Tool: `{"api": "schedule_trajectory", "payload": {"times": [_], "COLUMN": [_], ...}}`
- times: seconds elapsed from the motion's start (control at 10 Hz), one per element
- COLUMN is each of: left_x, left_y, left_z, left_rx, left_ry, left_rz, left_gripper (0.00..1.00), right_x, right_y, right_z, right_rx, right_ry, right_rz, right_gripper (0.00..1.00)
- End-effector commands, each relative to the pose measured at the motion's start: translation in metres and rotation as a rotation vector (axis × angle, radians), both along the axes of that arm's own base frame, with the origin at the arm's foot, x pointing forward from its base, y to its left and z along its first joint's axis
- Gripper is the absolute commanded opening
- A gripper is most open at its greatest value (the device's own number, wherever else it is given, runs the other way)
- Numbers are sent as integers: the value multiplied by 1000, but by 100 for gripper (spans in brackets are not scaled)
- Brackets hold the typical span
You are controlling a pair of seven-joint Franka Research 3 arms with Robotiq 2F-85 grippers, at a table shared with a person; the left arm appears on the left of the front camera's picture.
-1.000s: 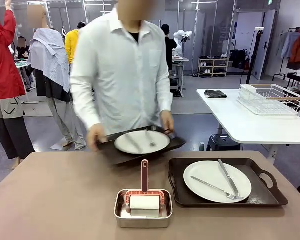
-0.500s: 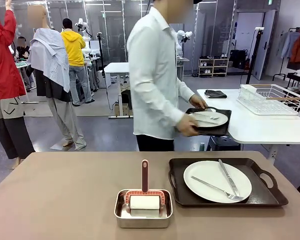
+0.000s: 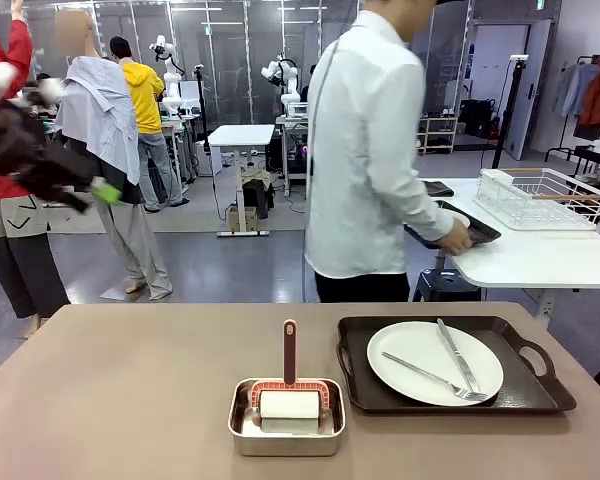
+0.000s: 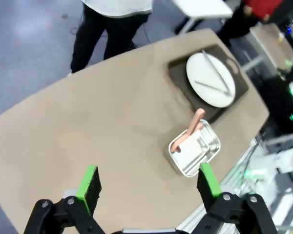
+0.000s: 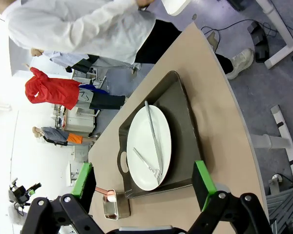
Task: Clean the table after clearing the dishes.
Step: When the left (or right) Handle tray is removed, use the left hand (or right hand) to clean the left (or right) side of the table with the Lint Roller.
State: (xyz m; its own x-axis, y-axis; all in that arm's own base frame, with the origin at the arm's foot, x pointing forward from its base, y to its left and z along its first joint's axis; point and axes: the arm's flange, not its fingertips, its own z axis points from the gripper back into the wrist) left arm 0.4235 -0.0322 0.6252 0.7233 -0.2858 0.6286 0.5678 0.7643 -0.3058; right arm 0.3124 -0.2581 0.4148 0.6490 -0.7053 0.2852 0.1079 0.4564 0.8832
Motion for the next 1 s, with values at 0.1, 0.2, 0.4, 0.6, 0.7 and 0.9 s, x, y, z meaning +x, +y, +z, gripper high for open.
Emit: {"api": "schedule_trajectory", "payload": {"times": [0.1,0.2,0.4,0.6,0.7,0.9], "left_x": [33,33,27,22,17,24], "left_y": [-80,-114,-157,-181,-177,-182], "left_z": [-22,-43,-77,-94,-91,-97], "left_rx": [160,232,290,320,283,296], "left_ry": [24,51,81,99,132,115], "left_rz": [-170,-223,-330,-374,-441,-392], "left_gripper": [100,100,100,100,100,100], "right_x": [-1,-1,-1,-1,-1,-1], "right_y": [1,1,1,1,1,1], "right_z": [0,0,0,0,0,0], "right_rx": [6,6,6,6,6,6], "right_ry": [-21,-21,-21,-21,-21,-21], "right_rz": [1,1,1,1,1,1], "right_gripper": [100,100,100,100,100,100]}}
